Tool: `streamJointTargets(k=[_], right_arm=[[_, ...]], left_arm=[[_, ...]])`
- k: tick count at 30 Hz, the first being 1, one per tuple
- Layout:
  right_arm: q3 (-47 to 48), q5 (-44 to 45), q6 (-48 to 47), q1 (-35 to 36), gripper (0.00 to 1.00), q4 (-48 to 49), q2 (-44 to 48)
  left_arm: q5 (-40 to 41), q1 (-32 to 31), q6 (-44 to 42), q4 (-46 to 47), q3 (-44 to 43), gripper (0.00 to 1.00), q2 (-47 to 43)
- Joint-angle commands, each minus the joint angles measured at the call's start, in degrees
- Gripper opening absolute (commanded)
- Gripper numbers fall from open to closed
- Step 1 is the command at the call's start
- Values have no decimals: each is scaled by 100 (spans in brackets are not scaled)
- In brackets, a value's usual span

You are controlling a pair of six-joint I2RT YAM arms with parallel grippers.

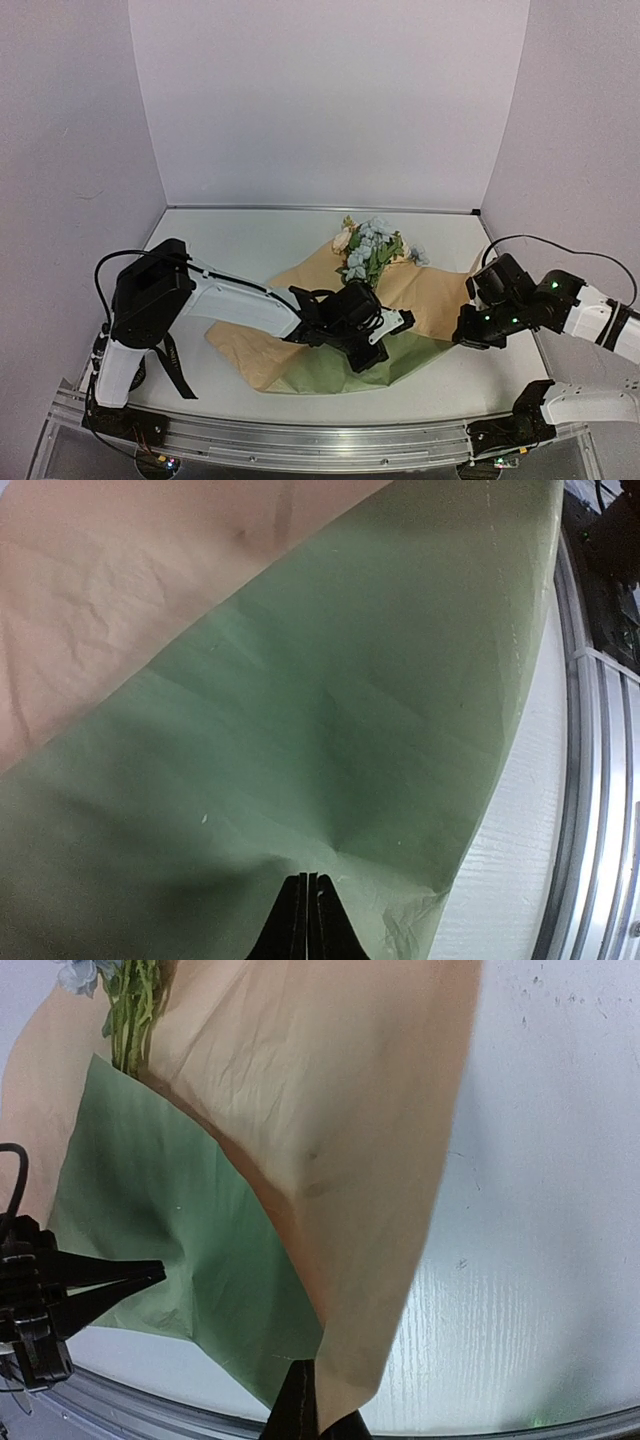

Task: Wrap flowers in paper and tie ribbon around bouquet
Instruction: Fold the one-fourth-folded wrapping paper at the center of the board.

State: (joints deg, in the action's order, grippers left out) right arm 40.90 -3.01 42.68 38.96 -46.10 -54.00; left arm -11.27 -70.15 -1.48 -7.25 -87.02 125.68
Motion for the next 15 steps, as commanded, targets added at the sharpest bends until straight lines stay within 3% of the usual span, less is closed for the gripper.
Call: streamJointTargets(k=[1, 8, 15], right_arm=[[300, 235, -255, 70, 0, -390, -14], [336, 301, -477, 112, 0, -555, -101], [476, 624, -707, 213, 0, -743, -290]], left_arm=[[248, 164, 577, 216, 565, 3, -1000], [87, 529, 1714, 4, 2404, 4, -2475], [-479, 555, 2196, 119, 3564, 4, -2843]])
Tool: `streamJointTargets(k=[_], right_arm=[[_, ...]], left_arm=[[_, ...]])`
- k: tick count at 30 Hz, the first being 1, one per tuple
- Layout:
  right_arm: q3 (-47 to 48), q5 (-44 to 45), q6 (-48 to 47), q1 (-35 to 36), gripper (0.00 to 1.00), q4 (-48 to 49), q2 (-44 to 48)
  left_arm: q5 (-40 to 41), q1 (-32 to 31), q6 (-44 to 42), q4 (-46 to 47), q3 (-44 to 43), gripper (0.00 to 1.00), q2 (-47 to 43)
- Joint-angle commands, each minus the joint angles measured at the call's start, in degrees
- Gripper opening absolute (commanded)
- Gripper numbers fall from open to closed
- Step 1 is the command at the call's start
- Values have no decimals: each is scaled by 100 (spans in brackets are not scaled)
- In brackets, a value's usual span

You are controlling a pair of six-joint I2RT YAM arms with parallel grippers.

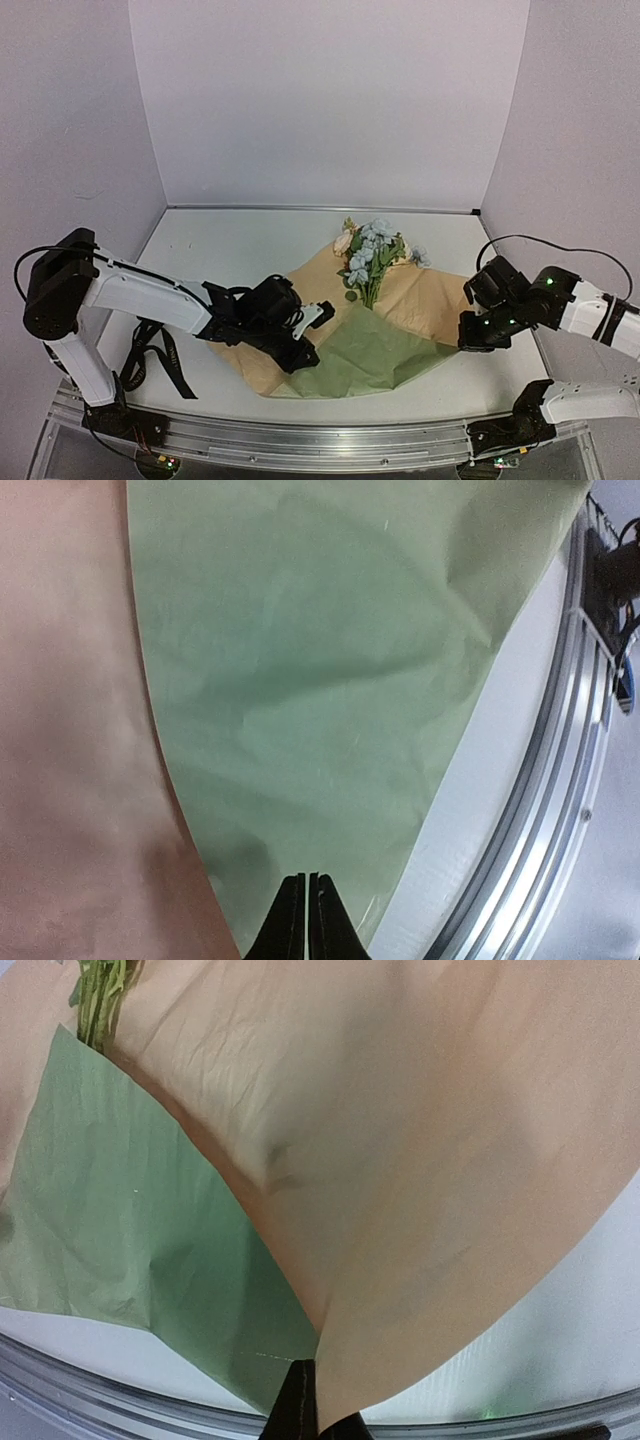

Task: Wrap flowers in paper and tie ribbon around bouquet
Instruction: Fold the one-fourth-folded wrapping paper at the center of the board.

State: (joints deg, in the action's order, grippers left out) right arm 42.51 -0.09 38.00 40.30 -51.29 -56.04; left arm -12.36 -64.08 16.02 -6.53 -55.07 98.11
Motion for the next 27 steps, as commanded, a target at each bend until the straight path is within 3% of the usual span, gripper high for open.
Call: streamJointTargets(k=[1, 13, 27], right_arm=[[352, 344, -259, 108, 0, -233, -118], [1610, 389, -675, 848, 0, -522, -1154], [3120, -1642, -522, 1120, 0, 559, -3612]], left_arm=[[-335, -51, 429, 43, 374, 3, -40], [-132, 23, 270, 185, 107, 1, 612], [-79, 150, 306, 369, 245, 0, 516]])
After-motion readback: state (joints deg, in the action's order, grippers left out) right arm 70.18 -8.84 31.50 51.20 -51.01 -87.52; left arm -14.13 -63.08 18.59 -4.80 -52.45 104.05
